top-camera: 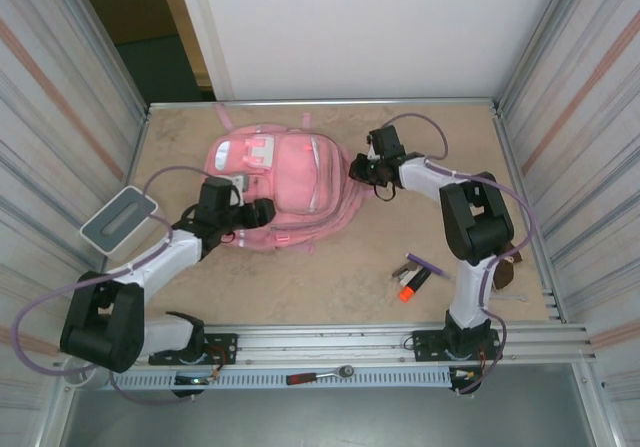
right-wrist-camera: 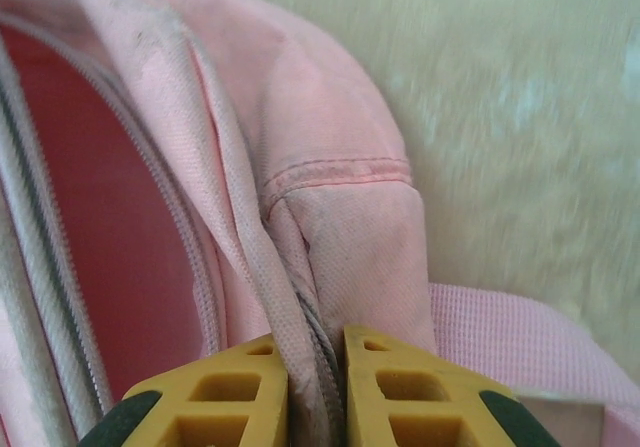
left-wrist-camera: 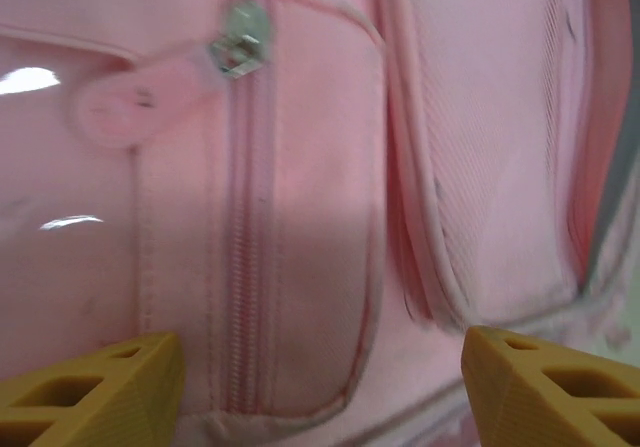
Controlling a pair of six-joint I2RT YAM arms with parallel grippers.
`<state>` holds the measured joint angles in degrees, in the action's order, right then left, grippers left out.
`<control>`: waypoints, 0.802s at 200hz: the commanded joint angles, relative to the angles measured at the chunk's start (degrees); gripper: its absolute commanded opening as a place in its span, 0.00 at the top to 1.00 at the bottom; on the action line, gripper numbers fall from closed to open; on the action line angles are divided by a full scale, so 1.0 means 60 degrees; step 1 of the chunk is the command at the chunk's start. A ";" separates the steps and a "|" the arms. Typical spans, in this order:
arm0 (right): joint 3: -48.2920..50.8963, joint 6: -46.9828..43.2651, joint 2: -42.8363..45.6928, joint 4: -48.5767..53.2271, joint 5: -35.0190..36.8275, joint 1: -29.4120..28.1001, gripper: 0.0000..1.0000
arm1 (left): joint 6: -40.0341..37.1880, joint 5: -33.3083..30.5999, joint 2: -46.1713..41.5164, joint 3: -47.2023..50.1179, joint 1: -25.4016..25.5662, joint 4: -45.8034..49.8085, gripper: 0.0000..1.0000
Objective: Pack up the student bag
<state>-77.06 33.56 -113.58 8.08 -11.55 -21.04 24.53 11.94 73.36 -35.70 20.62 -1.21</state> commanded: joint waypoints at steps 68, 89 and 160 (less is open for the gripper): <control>-0.0919 -0.1248 0.1204 0.1634 0.0833 0.0403 0.43 | -0.1612 -0.1157 -0.0098 -0.1563 0.2784 0.0924 0.27; 0.0017 -0.1162 0.1966 0.1303 0.0874 -0.0024 0.36 | -0.2488 -0.1820 -0.0820 -0.1510 0.2847 0.0959 0.27; 0.0986 -0.2891 0.3445 0.2074 0.5448 -0.2895 0.09 | -0.4932 -0.4051 -0.3352 -0.0192 0.2741 0.0552 0.14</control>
<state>-72.25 21.30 -96.14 17.58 9.23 -34.87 2.24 -5.19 56.49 -40.66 37.52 2.72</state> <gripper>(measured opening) 0.894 0.840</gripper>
